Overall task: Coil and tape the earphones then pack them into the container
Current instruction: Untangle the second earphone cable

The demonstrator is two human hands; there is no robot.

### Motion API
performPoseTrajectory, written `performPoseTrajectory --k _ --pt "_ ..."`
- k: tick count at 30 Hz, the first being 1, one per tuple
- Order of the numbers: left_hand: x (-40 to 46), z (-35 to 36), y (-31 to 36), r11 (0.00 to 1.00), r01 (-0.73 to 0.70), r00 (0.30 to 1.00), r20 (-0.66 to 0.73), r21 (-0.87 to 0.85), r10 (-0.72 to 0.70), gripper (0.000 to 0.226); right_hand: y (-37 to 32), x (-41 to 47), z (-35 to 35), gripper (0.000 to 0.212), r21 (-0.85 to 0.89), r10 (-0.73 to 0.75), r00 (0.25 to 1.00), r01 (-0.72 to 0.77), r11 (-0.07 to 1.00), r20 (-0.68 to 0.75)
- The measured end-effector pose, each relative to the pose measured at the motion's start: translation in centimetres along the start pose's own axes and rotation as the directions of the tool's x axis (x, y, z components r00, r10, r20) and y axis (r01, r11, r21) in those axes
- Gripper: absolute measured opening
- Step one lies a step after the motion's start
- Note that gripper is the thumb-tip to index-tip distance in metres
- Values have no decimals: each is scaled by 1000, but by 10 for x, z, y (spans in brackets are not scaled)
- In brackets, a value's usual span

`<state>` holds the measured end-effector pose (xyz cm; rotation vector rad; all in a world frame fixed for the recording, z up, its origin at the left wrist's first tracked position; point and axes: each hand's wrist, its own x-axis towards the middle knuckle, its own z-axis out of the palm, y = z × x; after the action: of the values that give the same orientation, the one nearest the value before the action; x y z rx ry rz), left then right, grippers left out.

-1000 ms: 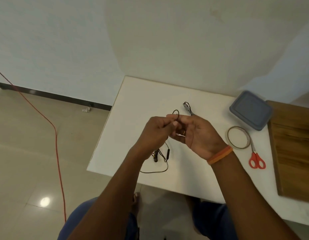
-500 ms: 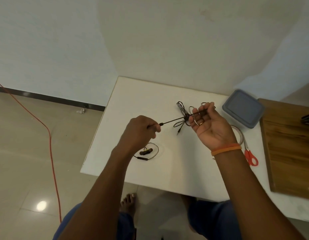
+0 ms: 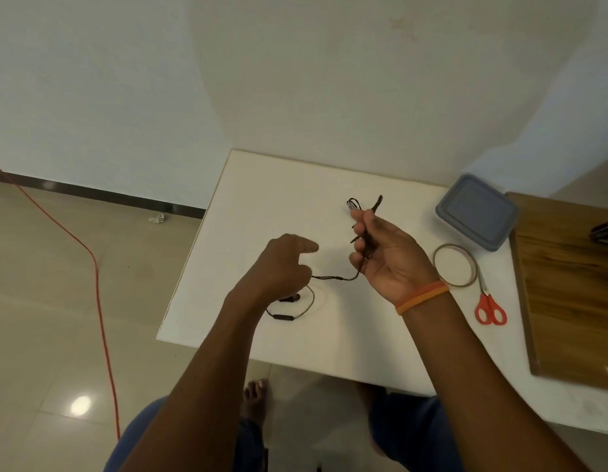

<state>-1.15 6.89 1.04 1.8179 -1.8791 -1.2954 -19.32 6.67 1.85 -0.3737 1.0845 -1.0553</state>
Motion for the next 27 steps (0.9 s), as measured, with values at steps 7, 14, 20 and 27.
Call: performPoseTrajectory --k 7,14,20,27 --pt "-10 -12 21 747 -17 1000 -5 -664 19 28 0 -10 11 18 -628 -152 983 181 757 100" --pt "-10 -10 16 719 -56 994 -103 -693 -22 16 9 -8 17 14 -788 -315 923 358 501 219" --pt "-5 -11 13 664 108 976 -48 -740 -212 22 7 -9 16 8 -809 -438 872 414 418 220" --pt "-4 -13 18 420 164 972 75 -892 -221 9 8 -11 21 10 -766 -447 875 414 493 185"
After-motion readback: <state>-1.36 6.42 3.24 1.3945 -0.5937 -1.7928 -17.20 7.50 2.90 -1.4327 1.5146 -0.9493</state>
